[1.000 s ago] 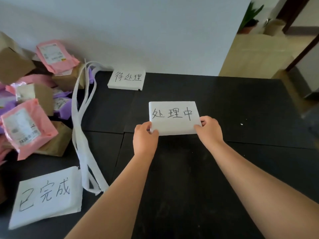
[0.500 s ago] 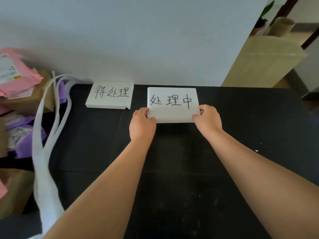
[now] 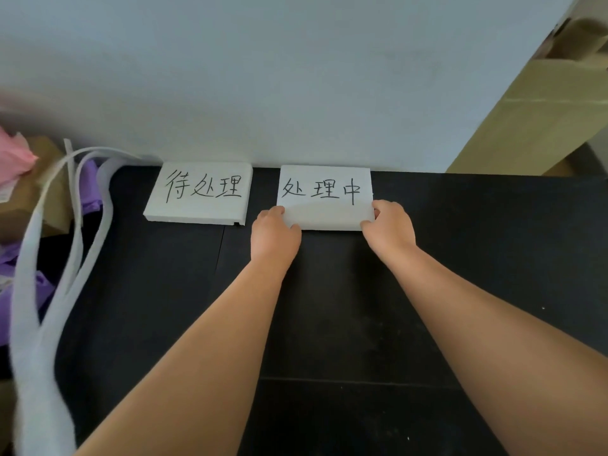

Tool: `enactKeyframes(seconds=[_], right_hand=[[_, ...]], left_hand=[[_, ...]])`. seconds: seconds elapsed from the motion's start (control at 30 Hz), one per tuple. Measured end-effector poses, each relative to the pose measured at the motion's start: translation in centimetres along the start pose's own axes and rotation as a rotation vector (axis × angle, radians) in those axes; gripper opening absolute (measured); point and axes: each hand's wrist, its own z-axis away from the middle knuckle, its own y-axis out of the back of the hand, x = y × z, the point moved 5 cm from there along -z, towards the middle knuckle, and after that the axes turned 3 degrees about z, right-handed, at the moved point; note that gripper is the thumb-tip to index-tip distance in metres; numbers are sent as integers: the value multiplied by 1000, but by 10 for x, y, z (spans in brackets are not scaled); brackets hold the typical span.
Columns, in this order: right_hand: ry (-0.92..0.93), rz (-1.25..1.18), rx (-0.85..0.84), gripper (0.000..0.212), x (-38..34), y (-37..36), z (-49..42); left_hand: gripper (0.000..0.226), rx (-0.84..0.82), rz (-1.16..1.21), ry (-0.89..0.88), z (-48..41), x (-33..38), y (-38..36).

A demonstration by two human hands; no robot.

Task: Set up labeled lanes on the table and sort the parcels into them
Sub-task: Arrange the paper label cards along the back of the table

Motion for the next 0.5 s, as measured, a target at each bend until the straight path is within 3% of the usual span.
enactKeyframes(seconds=[0.07,0.17,0.23,0.4,0.5], right_hand=[[-4,38,-11,31,0,-2,-1],[3,52,-29,11,-1,-2,-3],[13,69,-45,27,-3,-1,-2],[13,54,-79,34,-11,-1,2],[23,21,-95,26,-16,-4,6]], left_hand=[[51,-31,-11,-15,-2,1,-3],[47,-55,-18,-33,-2,2,-6],[44,-66,-35,-49,-2,2,-8],[48,-96,-35,-36,-2,1,-7],[54,-142,-60,-35,2,1,-5]])
